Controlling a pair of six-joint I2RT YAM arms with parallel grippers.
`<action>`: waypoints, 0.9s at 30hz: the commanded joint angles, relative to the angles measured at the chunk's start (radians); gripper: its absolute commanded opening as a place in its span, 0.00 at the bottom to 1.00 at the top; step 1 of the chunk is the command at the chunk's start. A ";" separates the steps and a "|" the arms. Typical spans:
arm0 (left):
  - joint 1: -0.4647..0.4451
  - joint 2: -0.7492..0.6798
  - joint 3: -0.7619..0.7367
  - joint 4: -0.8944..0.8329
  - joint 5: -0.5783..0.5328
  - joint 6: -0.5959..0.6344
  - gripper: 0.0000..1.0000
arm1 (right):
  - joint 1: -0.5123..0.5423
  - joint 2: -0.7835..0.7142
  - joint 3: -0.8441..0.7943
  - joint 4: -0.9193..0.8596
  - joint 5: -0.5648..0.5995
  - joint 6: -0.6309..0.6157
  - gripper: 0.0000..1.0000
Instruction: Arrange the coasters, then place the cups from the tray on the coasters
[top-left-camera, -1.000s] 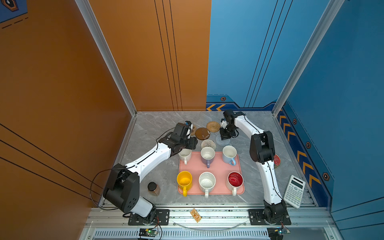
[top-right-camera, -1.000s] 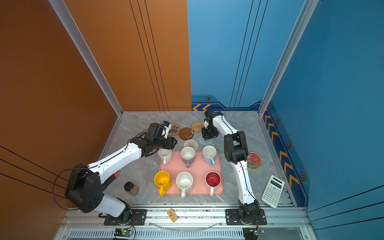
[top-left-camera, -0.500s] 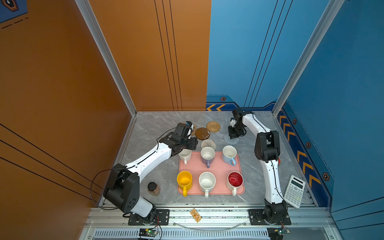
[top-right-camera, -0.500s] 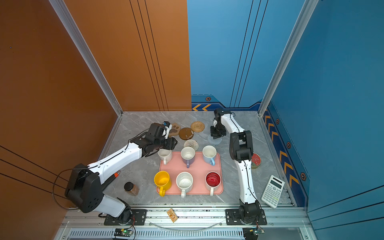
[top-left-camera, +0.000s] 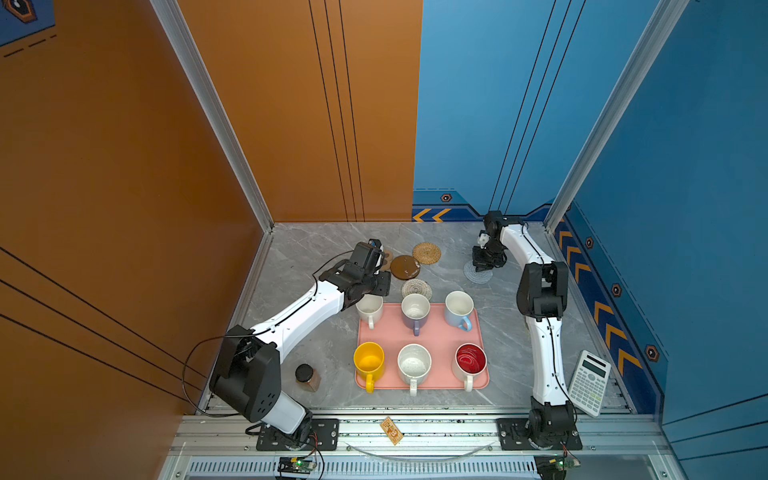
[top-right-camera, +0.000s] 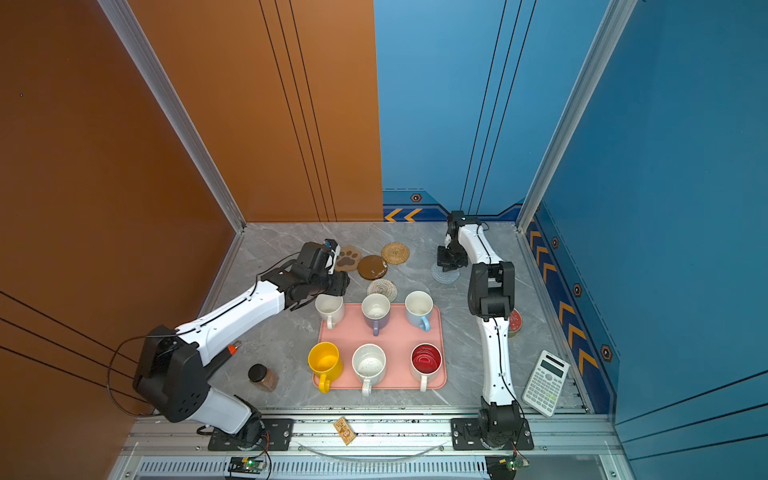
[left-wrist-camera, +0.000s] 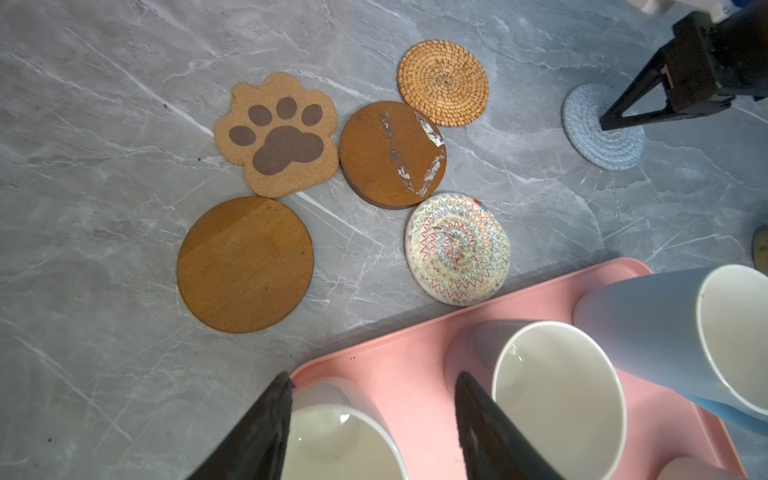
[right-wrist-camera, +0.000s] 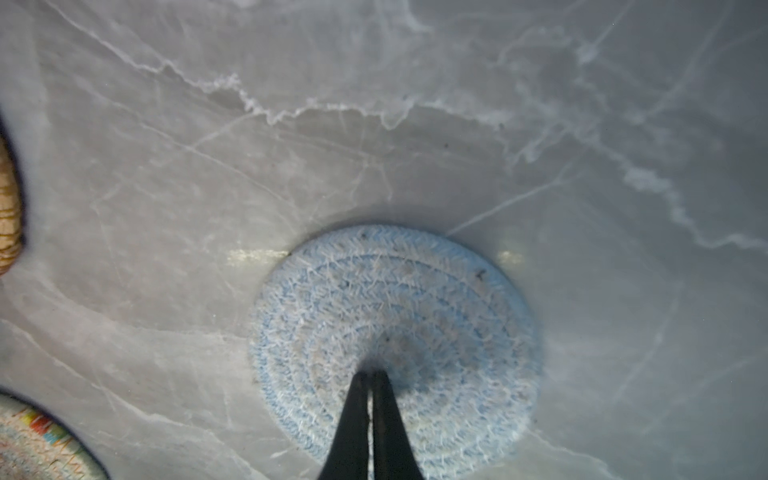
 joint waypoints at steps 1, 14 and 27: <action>0.007 0.027 0.060 -0.089 -0.091 0.012 0.64 | -0.002 0.037 0.018 -0.017 0.008 0.008 0.06; 0.058 0.152 0.321 -0.277 -0.340 0.212 0.79 | 0.006 -0.189 0.031 0.035 -0.012 0.033 0.44; 0.140 0.429 0.519 -0.360 -0.223 0.251 0.80 | 0.102 -0.576 -0.551 0.441 -0.104 0.175 0.49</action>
